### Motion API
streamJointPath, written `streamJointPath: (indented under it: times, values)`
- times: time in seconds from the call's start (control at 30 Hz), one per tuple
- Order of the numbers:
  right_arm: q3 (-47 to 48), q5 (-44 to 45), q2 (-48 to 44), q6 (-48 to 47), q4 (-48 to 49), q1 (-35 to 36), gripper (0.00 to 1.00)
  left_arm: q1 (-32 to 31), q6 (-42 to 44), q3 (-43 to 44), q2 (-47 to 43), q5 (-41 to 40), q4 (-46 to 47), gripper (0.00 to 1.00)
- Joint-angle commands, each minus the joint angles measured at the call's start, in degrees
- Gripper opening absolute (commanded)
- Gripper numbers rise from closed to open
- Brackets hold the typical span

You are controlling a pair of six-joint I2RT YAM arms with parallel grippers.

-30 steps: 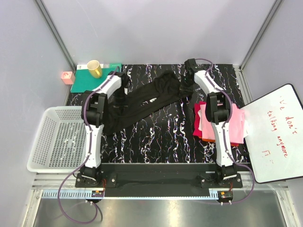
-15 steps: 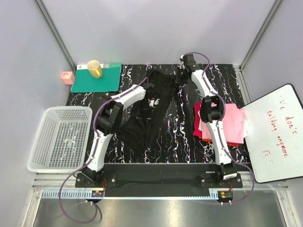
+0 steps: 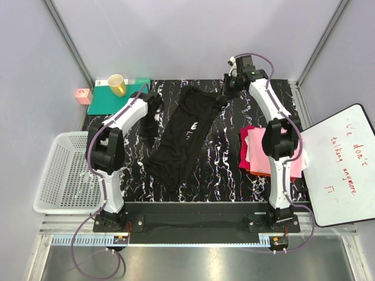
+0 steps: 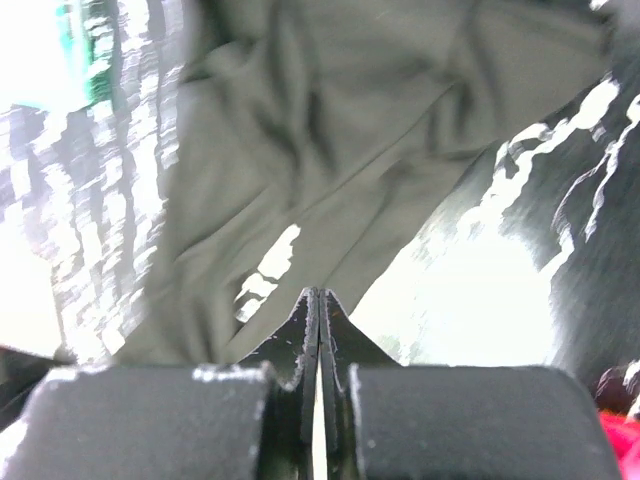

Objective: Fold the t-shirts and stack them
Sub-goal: Fold the tshirt

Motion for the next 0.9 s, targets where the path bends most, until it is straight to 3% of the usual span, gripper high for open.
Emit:
streamJointPath:
  times: [0.0, 0.17, 0.37, 0.47, 0.5, 0.63, 0.87]
  values:
    - [-7.03, -8.57, -8.02, 2.44, -0.48, 0.50, 0.00, -0.13, 3.34, -5.52, 0.74, 1.75, 2.34, 0.00]
    - [-16.59, -13.76, -13.64, 3.94, -1.98, 3.13, 0.00, -0.40, 2.64, -7.89, -0.75, 3.35, 4.27, 0.00]
    - [-29.88, -9.64, -19.10, 4.12, -1.63, 10.68, 0.01, -1.45, 2.81, -11.76, 0.56, 5.72, 7.53, 0.00]
    - [-34.63, -8.05, -20.24, 4.73, -0.40, 11.57, 0.34, -3.38, 2.81, -12.82, 2.23, 6.96, 8.58, 0.00]
    - [-35.51, -7.44, -20.60, 4.65, 0.13, 11.57, 0.51, -3.91, 2.55, -13.51, 2.59, 7.39, 8.76, 0.00]
    - [-35.09, -3.14, -21.83, 3.33, 0.75, 11.48, 0.78, -5.75, 1.41, -16.15, 2.85, 7.75, 11.22, 0.00]
    - [-32.27, -3.49, -21.48, 3.15, 0.48, 11.48, 0.86, -6.02, 0.35, -21.77, 3.38, 6.26, 13.16, 0.00]
